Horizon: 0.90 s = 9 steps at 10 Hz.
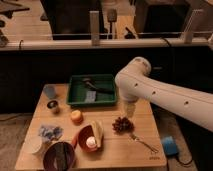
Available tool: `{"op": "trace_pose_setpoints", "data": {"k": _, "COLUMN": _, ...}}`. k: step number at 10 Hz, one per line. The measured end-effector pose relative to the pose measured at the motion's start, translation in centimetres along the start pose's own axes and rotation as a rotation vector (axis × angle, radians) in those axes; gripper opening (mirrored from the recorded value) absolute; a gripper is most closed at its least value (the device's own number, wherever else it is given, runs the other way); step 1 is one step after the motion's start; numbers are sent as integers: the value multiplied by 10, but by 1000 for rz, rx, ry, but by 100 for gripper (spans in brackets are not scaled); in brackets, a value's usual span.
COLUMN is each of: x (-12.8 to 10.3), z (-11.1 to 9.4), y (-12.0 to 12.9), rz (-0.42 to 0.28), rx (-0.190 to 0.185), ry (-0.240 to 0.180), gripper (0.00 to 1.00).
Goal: Wipe tray with sponge
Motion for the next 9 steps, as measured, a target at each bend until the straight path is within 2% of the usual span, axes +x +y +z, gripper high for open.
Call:
{"op": "trace_pose_setpoints", "data": {"k": 3, "x": -19, "z": 2, "y": -13, "rz": 3, "rx": 27, "ry": -25, "gripper": 80}}
{"op": "trace_pose_setpoints", "data": {"k": 9, "x": -34, "z": -1, "y": -35, "rz": 27, "rx": 66, "ry": -66, "gripper": 79}}
